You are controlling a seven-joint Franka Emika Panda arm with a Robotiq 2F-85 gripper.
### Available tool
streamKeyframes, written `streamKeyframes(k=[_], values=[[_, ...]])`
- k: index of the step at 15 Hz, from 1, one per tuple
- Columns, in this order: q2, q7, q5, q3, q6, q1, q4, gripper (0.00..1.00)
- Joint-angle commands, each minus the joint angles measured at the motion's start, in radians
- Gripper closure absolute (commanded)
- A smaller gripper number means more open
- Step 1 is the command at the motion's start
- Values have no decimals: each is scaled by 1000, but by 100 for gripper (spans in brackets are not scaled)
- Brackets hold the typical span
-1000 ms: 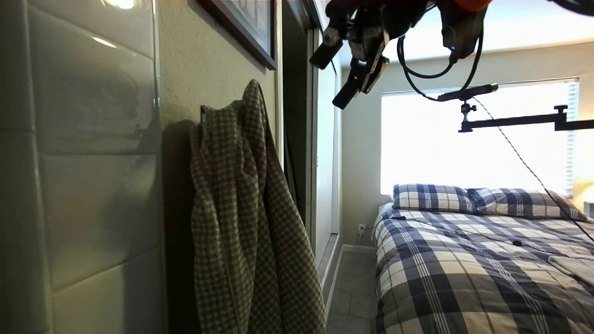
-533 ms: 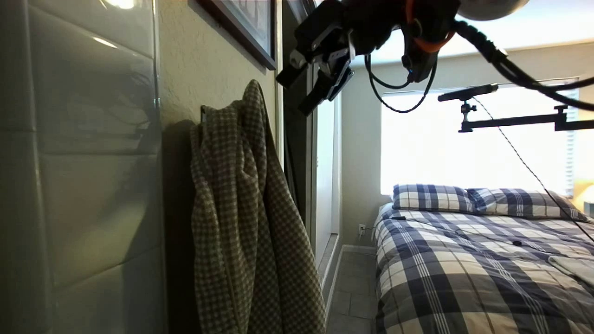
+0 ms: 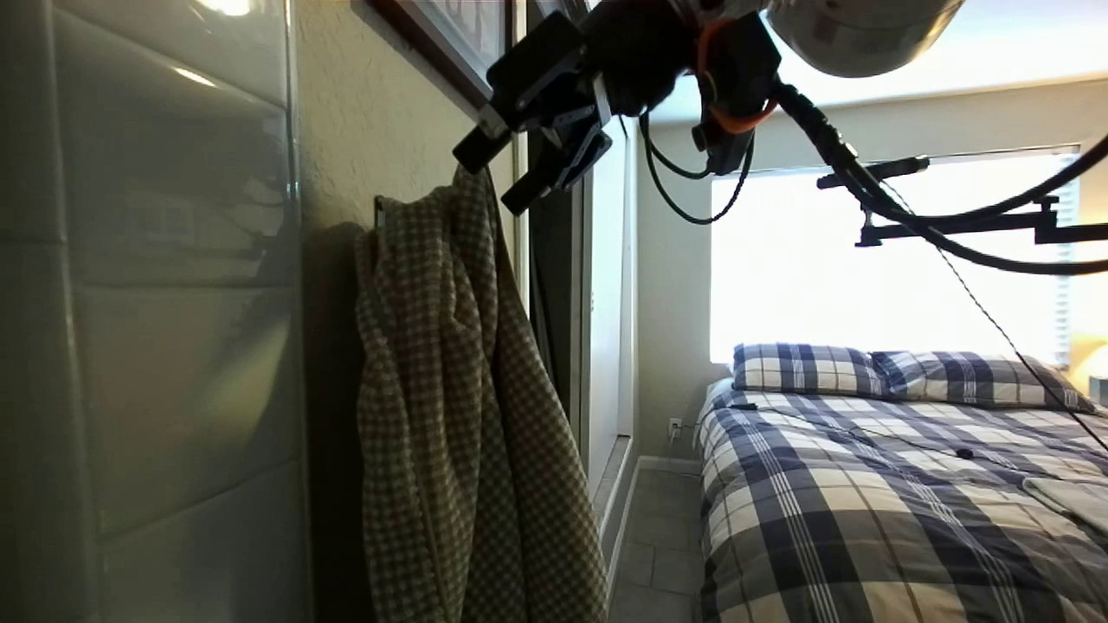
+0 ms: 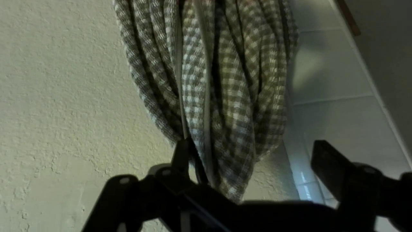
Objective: Push the cloth on the hook backwards
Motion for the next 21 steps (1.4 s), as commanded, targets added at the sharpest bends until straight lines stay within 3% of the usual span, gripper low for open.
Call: streamKeyframes(k=[1,7,11,21], values=[[40,-4,-6,-2,24,17,42,32],[47,-11,-10,-3,19,22,51,76],[44,3,-1,-8,17,19,53,99],[0,168,-23,36,-150,13,147,98]])
